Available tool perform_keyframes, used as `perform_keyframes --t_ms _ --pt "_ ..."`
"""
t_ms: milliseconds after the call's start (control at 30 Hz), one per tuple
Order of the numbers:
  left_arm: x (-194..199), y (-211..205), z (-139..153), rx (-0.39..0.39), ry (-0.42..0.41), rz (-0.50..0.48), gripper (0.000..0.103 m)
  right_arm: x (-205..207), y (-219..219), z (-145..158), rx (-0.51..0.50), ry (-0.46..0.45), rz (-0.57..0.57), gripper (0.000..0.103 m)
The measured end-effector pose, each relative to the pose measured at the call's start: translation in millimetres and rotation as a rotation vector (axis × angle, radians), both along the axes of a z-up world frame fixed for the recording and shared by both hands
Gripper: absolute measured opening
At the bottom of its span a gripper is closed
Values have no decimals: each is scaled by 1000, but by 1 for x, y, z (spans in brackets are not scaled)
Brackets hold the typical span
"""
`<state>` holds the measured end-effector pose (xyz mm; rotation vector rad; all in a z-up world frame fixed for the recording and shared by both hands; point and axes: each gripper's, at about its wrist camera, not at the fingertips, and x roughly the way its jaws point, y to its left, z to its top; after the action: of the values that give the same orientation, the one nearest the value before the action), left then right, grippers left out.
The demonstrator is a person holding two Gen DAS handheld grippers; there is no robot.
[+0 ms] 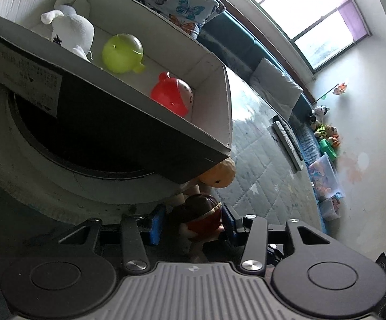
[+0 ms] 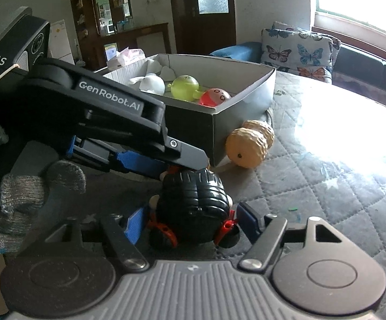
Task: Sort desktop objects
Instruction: 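Lower the left tool onto the black-and-red doll and grasp it, then carry the doll with the left tool into the box and release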
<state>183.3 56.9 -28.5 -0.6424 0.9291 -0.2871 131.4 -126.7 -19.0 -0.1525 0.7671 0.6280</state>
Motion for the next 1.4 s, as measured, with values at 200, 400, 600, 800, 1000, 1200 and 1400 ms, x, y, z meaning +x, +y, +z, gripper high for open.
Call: perform_keyframes --t_ms 200,400,600,800,1000,1200,1400 --pt "-11 0 9 21 -19 -21 45 -8 1 6 6 -7 12 72" --pt "-27 7 40 28 -85 -8 45 -20 7 29 9 -70 38 72" --pt "-29 21 86 50 -198 33 45 -12 20 67 29 -176 79 72" --pt "0 43 115 61 -251 88 45 29 43 92 41 -223 124 72" --pt "40 64 111 56 -208 141 45 80 68 95 46 -191 158 72" --pt "72 84 83 31 -117 184 45 125 89 71 31 -100 194 72" --pt "88 94 55 4 -44 198 45 151 102 47 11 -26 216 72"
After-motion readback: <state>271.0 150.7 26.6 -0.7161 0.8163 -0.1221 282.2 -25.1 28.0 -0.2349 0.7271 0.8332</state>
